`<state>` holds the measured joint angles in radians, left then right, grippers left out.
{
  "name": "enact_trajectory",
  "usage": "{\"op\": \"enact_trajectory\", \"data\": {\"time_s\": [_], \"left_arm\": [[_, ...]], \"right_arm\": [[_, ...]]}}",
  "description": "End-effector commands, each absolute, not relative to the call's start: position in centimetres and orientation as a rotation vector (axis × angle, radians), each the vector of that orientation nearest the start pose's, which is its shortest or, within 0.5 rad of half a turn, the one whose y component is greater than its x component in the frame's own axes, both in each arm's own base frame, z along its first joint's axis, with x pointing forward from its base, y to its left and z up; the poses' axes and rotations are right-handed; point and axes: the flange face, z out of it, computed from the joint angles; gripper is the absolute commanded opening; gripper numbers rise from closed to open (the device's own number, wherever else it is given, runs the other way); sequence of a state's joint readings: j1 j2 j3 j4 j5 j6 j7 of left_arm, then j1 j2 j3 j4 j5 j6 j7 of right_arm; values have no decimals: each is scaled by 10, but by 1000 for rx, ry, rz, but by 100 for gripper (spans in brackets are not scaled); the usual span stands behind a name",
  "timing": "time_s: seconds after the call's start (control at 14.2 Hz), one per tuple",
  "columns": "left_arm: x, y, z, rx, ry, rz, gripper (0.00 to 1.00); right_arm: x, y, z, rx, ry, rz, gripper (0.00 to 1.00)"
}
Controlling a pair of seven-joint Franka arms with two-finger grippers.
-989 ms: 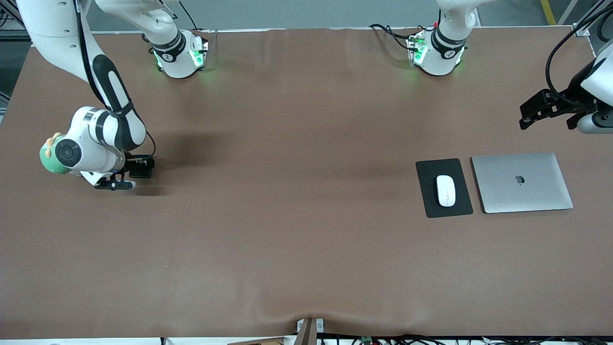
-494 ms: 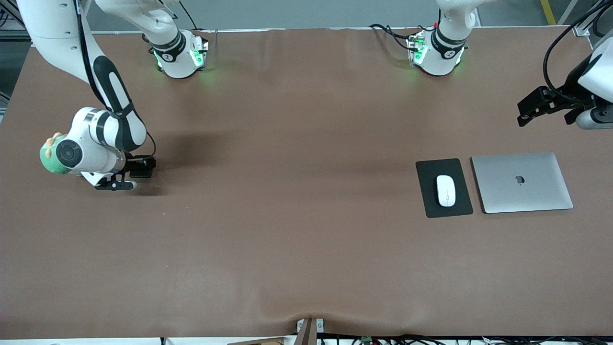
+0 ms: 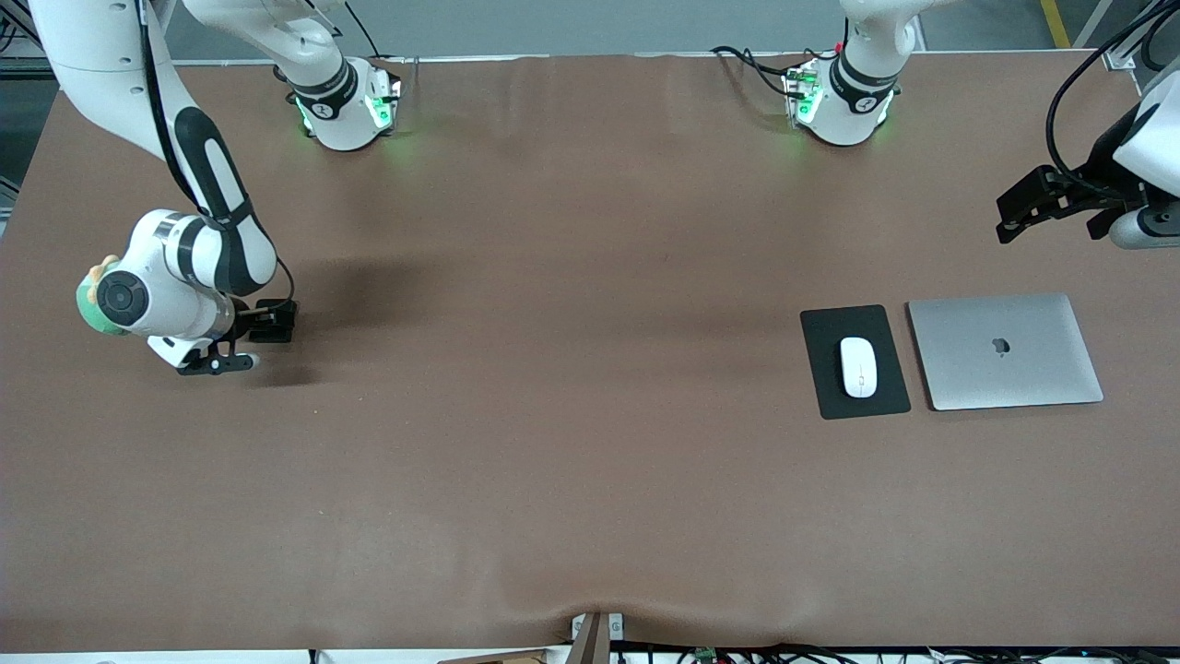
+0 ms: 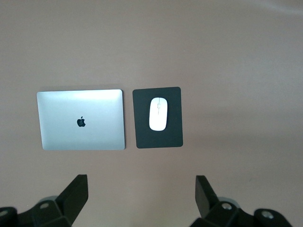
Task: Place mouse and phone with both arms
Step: 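Lower the phone onto the table beside the plush toy and open the right gripper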
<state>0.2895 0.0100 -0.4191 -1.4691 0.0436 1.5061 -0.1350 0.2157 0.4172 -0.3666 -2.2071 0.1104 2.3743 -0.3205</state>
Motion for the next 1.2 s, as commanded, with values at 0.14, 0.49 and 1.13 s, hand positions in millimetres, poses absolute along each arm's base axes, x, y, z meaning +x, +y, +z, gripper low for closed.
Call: {"op": "enact_trajectory", "data": {"time_s": [0.14,0.49,1.13], "left_arm": [[539,-69,668,-3096,-17,-74,100],[541,-66,670,-3095,-6,-84,100],[531,-78,660,-3098,37,-81,100]], "right_arm": [[536,-88,211,-3108,-168,420,100],[546,-85,277,-3079,-158,327,100],[604,-78,417,-3016,-370,362,100]]}}
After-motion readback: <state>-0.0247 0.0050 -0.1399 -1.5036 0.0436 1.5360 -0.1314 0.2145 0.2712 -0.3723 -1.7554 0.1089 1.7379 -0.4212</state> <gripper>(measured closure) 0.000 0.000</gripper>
